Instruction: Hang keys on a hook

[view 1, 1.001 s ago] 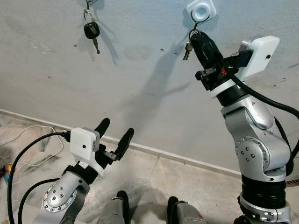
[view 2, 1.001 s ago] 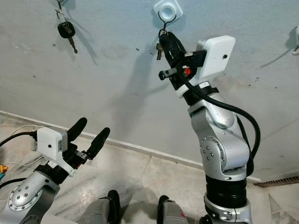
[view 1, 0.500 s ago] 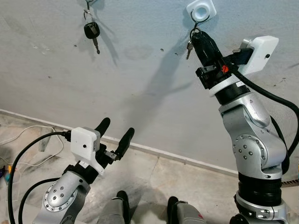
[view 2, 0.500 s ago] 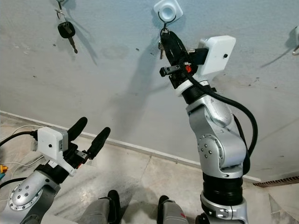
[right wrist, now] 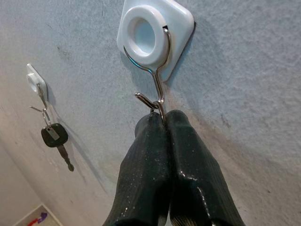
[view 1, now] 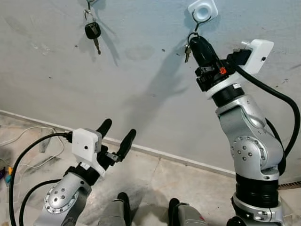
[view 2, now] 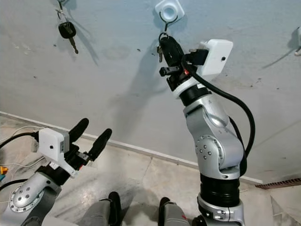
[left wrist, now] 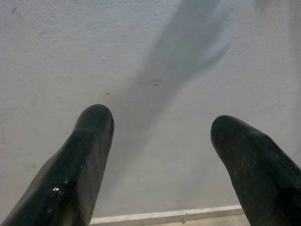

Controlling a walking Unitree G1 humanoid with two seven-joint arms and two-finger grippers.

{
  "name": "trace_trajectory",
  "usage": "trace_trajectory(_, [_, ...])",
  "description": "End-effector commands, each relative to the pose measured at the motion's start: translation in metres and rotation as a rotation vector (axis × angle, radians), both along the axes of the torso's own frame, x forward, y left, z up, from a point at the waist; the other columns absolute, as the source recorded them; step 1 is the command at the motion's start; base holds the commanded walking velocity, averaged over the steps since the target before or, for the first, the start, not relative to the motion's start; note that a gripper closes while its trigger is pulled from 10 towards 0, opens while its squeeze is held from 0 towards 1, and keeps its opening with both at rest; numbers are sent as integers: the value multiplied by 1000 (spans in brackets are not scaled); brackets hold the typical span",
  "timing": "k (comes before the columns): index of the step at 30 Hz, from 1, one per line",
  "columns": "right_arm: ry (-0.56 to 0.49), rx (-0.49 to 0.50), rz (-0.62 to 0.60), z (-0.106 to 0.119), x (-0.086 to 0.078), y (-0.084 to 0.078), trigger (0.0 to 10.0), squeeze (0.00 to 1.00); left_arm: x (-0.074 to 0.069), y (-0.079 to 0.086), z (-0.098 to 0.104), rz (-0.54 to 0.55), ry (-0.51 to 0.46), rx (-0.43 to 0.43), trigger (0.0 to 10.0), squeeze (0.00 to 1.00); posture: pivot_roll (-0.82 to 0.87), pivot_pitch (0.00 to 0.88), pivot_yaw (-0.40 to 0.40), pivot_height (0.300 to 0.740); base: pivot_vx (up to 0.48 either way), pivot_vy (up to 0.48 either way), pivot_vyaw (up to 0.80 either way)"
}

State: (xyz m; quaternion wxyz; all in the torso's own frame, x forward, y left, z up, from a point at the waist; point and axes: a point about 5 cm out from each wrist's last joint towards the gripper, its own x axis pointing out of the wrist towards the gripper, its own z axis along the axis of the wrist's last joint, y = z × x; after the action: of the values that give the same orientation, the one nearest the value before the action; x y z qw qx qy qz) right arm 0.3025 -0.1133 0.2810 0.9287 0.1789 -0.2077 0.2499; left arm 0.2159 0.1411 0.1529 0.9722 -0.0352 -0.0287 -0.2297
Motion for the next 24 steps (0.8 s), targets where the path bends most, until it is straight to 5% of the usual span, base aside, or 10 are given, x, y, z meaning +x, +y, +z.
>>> trace_trajectory(1, [66, 5, -12, -12, 0, -2, 10000, 0, -2, 1, -5, 1, 20, 9, 10000, 0, 53, 281, 24, 740, 0, 0, 0])
trace_trajectory(6, [88, 12, -27, -16, 1, -3, 10000, 16, -2, 0, -5, 1, 20, 9, 10000, 0, 53, 282, 24, 740, 0, 0, 0])
trace_trajectory(7, [91, 17, -31, -17, 1, -4, 10000, 1000, -2, 0, -5, 1, 19, 10, 10000, 0, 53, 282, 24, 740, 0, 0, 0])
trace_trajectory(24, [77, -8, -69, -17, 1, -9, 10000, 1000, -3, -1, -6, -1, 21, 8, 10000, 0, 46, 285, 28, 740, 0, 0, 0])
